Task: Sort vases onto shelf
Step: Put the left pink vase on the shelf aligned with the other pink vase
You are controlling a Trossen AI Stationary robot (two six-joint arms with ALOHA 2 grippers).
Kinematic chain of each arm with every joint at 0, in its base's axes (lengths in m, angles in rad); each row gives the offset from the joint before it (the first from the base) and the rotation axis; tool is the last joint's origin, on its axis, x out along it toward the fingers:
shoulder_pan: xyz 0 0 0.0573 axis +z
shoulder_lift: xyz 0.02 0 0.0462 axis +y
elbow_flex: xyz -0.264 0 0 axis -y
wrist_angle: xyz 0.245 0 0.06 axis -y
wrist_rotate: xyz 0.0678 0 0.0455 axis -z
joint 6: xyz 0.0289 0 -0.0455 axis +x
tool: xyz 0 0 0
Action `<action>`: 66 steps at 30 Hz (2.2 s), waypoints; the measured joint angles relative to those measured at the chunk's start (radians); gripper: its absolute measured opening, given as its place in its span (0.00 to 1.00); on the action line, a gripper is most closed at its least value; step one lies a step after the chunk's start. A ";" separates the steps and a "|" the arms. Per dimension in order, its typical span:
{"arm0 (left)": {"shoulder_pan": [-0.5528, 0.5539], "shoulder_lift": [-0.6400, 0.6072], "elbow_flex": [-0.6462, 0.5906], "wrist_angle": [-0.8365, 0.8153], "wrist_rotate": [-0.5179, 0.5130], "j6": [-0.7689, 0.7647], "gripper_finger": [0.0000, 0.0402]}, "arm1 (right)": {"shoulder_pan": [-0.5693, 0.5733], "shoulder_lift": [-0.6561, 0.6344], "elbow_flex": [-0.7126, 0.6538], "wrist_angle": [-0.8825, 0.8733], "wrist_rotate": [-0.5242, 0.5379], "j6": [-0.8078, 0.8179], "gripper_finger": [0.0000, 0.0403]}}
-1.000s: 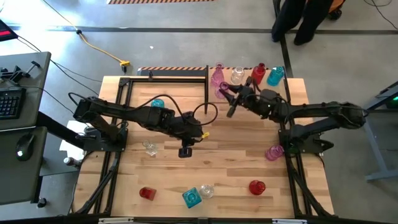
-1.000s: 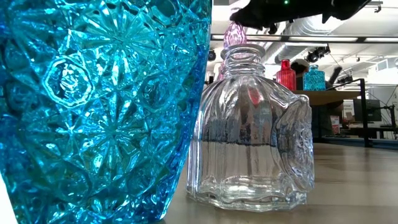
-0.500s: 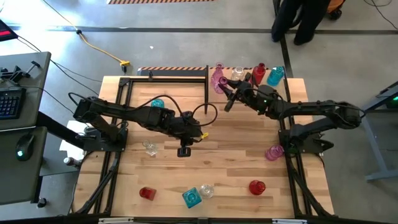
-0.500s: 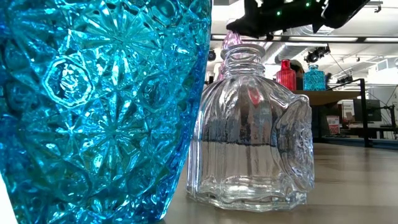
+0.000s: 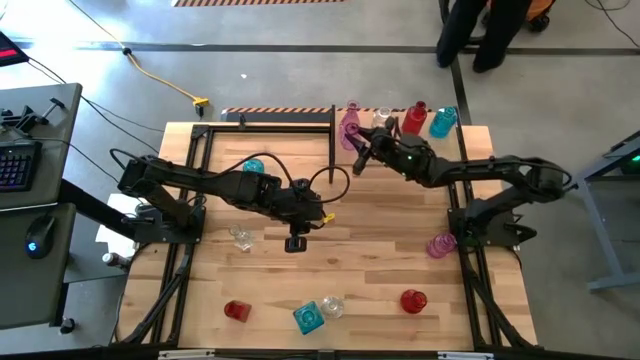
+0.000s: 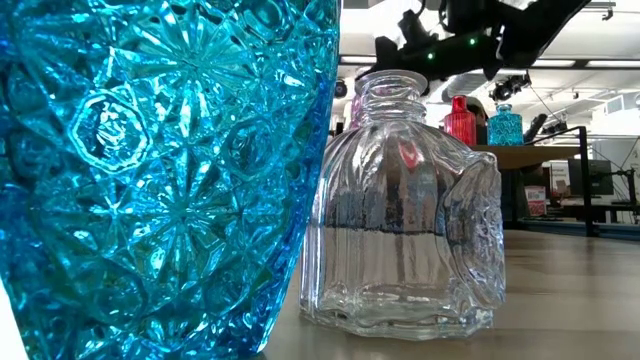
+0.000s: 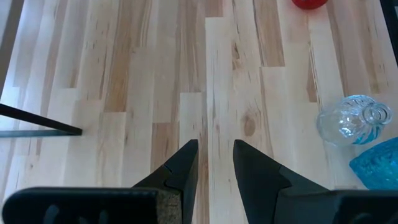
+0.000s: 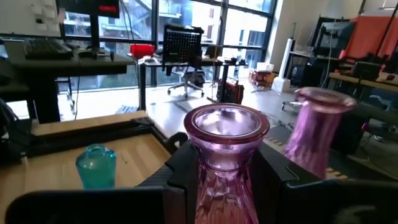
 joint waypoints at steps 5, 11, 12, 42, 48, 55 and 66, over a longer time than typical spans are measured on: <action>0.000 0.000 0.000 -0.001 0.000 0.000 0.22 | -0.004 0.035 0.000 0.021 -0.003 0.022 0.20; 0.000 0.000 0.000 -0.004 0.000 0.000 0.22 | -0.005 0.045 0.000 0.016 0.003 0.026 0.20; 0.000 0.000 0.000 -0.004 0.000 0.000 0.22 | -0.005 0.045 0.000 0.014 0.003 0.026 0.20; -0.018 0.000 0.000 -0.064 -0.026 -0.011 0.22 | -0.009 0.045 0.000 -0.011 0.061 0.105 0.20; -0.030 0.000 0.000 -0.064 -0.026 -0.012 0.22 | 0.006 0.046 0.000 -0.013 0.081 0.106 0.20; -0.033 0.000 0.000 -0.066 -0.026 -0.013 0.22 | 0.019 0.046 0.000 0.009 0.117 0.089 0.20; -0.033 0.000 0.000 -0.067 -0.026 -0.019 0.22 | 0.031 0.046 0.000 0.071 0.135 0.097 0.20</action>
